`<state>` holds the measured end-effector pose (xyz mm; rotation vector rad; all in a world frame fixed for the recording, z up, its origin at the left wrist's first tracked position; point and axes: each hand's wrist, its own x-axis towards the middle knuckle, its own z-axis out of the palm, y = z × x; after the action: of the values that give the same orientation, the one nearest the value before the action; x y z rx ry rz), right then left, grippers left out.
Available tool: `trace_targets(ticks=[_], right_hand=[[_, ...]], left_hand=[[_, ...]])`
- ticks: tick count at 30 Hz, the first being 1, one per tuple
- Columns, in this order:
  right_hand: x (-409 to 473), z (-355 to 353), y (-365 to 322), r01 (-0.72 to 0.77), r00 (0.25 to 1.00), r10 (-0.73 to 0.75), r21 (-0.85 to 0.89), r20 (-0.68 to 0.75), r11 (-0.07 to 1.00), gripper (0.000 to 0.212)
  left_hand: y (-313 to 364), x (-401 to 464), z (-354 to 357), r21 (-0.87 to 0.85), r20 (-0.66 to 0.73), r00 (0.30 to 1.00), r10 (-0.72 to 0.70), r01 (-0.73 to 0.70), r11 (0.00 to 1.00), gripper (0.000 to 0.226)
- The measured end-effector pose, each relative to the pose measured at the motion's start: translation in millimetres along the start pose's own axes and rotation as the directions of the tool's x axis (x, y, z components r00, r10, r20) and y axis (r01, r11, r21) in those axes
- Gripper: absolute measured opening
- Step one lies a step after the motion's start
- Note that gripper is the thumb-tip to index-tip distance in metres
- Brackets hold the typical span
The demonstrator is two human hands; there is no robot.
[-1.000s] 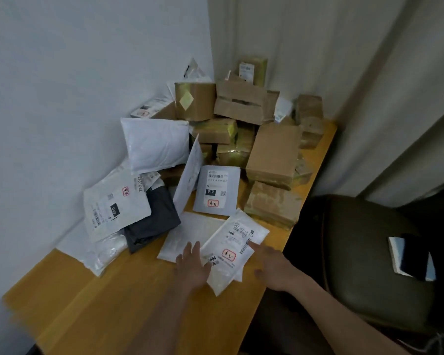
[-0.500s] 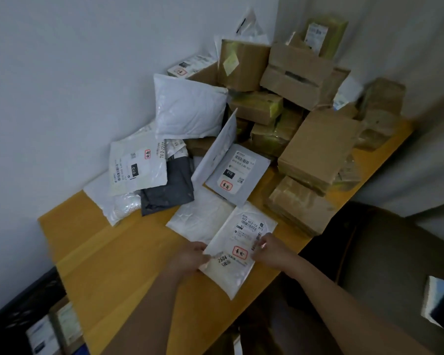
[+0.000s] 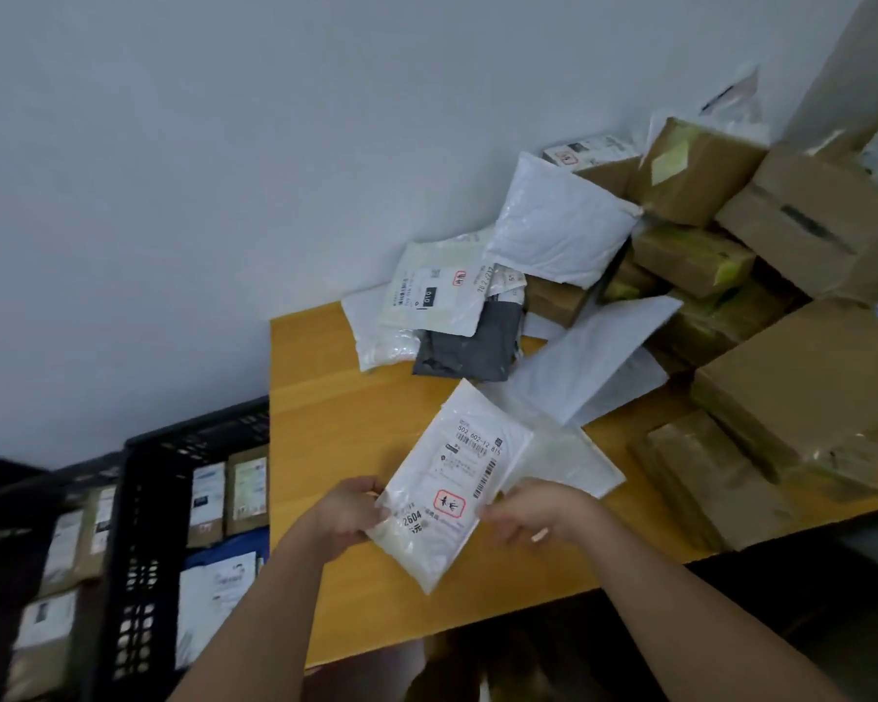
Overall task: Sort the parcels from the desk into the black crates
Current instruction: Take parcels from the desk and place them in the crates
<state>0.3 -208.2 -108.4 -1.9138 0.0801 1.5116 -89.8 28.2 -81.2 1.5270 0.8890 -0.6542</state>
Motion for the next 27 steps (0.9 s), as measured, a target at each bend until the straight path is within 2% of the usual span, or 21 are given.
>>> trace_targets(ticks=[3, 5, 7, 12, 18, 23, 27], right_hand=[[8, 23, -26, 0.088, 0.993, -0.092, 0.053, 0.069, 0.995, 0.02], [16, 38, -40, 0.129, 0.988, -0.142, 0.198, 0.052, 0.972, 0.029], [22, 52, -53, 0.17, 0.985, -0.171, 0.24, -0.016, 0.956, 0.042], [27, 83, -82, 0.246, 0.969, -0.235, 0.171, -0.083, 0.954, 0.039], [31, 136, -124, 0.356, 0.928, -0.342, 0.08, -0.144, 0.931, 0.033], [46, 205, -163, 0.411, 0.884, -0.418, -0.08, -0.207, 0.908, 0.033], [58, 276, -203, 0.439, 0.836, -0.479, -0.199, -0.268, 0.876, 0.063]], left_hand=[[-21, -14, -23, -0.109, -0.078, 0.996, -0.05, 0.041, 0.993, 0.013], [-33, -20, -35, -0.177, -0.133, 0.987, -0.086, 0.062, 0.982, 0.015], [-44, -24, -44, -0.222, -0.169, 0.98, -0.108, 0.069, 0.973, 0.016], [-67, -32, -64, -0.299, -0.198, 0.976, -0.093, 0.031, 0.954, 0.006], [-95, -34, -116, -0.384, -0.206, 0.978, -0.035, -0.048, 0.922, 0.031], [-112, -36, -190, -0.443, -0.26, 0.965, 0.04, -0.156, 0.883, 0.028], [-139, -34, -265, -0.384, -0.337, 0.941, 0.035, -0.172, 0.907, 0.027]])
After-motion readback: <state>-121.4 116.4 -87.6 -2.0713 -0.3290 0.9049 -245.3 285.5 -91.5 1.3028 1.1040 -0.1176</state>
